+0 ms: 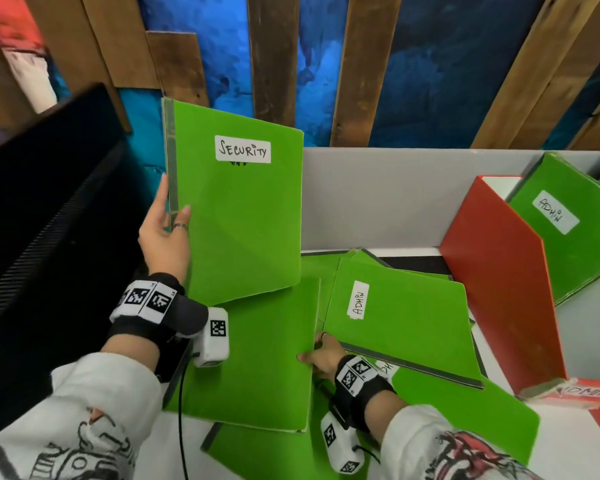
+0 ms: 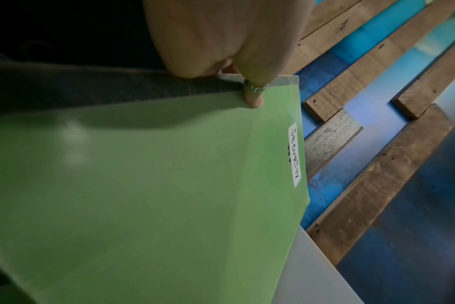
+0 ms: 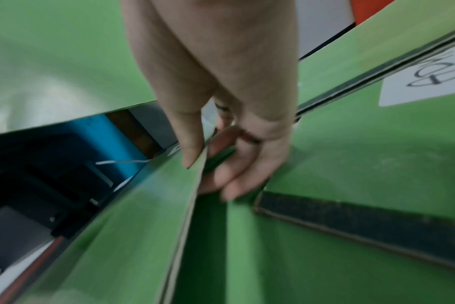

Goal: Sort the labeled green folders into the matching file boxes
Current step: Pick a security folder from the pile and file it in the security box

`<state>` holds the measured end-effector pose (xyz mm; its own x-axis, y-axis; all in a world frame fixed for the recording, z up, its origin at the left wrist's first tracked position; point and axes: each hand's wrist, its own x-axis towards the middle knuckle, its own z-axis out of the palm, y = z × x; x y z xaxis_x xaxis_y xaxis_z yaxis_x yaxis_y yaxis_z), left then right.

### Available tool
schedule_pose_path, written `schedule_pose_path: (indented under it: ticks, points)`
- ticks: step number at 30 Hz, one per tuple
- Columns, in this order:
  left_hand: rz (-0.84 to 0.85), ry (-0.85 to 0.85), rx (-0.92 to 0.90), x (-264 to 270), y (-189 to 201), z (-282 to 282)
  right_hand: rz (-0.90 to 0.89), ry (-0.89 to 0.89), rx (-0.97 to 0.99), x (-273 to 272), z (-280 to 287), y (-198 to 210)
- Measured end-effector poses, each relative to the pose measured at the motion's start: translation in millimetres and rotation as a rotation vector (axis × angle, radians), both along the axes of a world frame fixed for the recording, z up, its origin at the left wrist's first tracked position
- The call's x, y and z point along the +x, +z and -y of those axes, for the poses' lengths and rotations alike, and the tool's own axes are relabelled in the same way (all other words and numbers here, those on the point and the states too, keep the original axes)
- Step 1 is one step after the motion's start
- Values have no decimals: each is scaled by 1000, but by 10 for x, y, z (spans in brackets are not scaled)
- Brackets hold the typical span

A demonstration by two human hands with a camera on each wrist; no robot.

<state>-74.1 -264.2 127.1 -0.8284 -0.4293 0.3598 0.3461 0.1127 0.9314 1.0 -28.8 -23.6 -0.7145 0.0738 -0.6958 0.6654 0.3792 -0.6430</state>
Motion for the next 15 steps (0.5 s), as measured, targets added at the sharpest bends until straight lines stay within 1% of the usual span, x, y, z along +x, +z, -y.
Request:
schedule_pose_path:
  ticks: [3, 6, 9, 10, 12, 15]
  points:
    - [-42, 18, 28, -59, 28, 10, 16, -44, -188, 58, -123, 115]
    - [-67, 10, 29, -114, 36, -18, -81, -67, -176, 82, -396, 253]
    - [-75, 7, 35, -157, 18, -67, -160, -211, -212, 86, -769, 296]
    - [-72, 20, 32, -172, 5, -82, -183, -271, -198, 79, -911, 281]
    - [-71, 54, 6, -198, -20, -113, -221, -370, -98, 80, -1217, 261]
    - [-76, 72, 1, -197, 21, -167, -228, -418, 108, 148, -1727, 216]
